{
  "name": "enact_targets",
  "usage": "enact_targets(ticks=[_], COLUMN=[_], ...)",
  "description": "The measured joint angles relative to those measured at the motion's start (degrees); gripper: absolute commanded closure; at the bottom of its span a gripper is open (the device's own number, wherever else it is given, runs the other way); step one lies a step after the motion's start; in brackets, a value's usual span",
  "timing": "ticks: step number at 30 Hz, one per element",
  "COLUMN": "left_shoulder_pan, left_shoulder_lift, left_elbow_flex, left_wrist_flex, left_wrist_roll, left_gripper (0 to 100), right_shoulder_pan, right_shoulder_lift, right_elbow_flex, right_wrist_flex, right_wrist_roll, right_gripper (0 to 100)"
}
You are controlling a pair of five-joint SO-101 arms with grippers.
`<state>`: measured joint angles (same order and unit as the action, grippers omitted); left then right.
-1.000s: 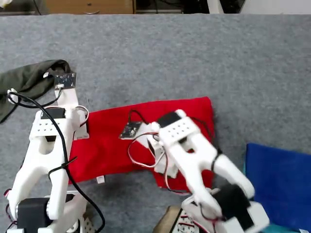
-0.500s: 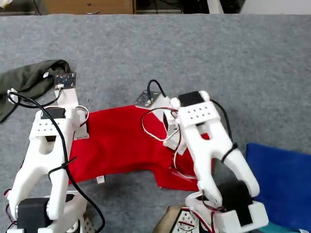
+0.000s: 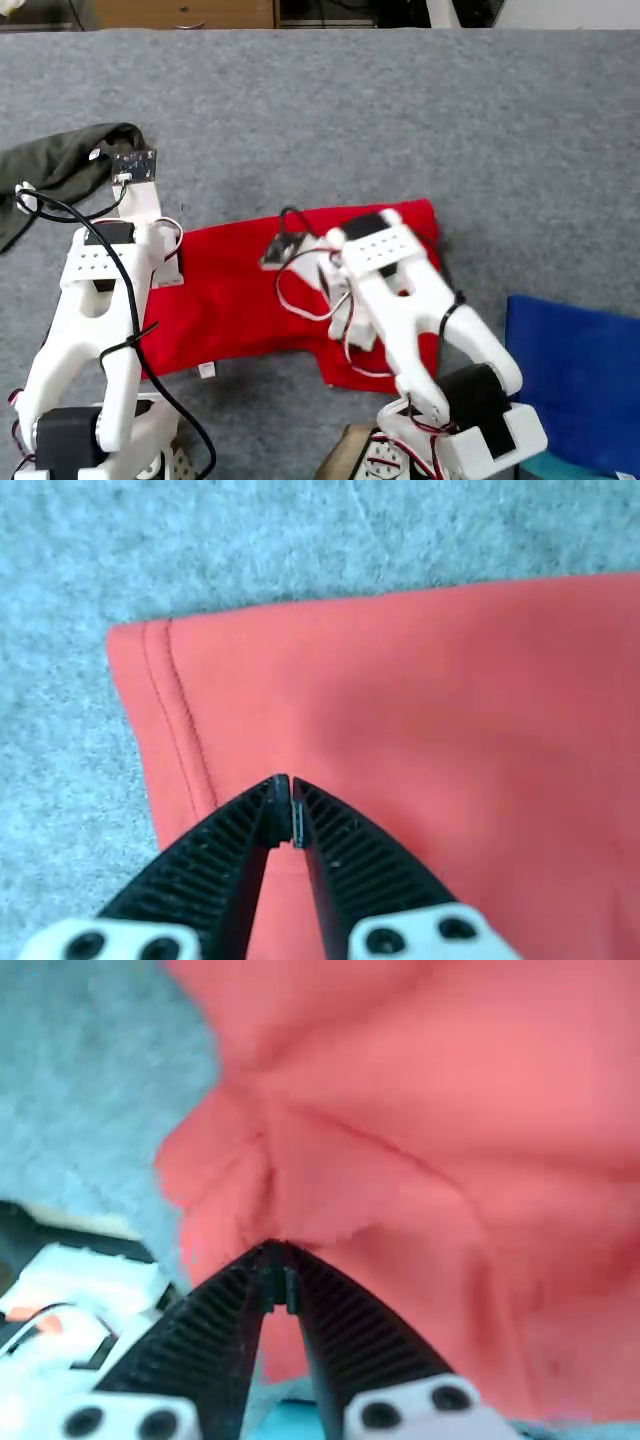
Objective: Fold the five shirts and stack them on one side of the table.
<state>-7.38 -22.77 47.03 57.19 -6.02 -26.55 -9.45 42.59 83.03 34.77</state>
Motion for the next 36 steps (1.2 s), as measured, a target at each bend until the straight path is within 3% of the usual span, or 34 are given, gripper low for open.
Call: enact_targets(ticks=[8, 13, 18, 24, 30, 36], left_shoulder_pan=[0.0, 0.0, -1.1, -1.0, -1.9, -5.5], left_shoulder_lift=[0.0, 0.0, 0.2, 5.4, 15.5, 19.0], left_elbow_flex=[0.4, 0.3, -2.7, -2.8, -1.3, -2.8], left_wrist_flex=[-0.1, 0.4, 3.2, 3.3, 2.9, 3.7], left_wrist_roll=[0.0, 0.9, 8.9, 9.2, 1.9, -4.9], left_gripper=[98, 98, 98, 98, 98, 98], right_shoulder_pan=[-4.7, 2.5, 9.8, 12.9, 17.1, 22.7], right_shoulder_lift=[-5.1, -9.9, -10.3, 3.6, 23.2, 40.0], right_elbow_flex=[8.4, 0.0, -19.3, -33.4, -41.1, -53.4], right_wrist_flex=[0.8, 6.7, 10.0, 4.4, -5.5, -7.1], right_wrist_roll=[5.5, 6.9, 7.7, 3.2, -0.4, -0.5], right_gripper=[99.5, 99.5, 99.5, 99.5, 99.5, 99.5])
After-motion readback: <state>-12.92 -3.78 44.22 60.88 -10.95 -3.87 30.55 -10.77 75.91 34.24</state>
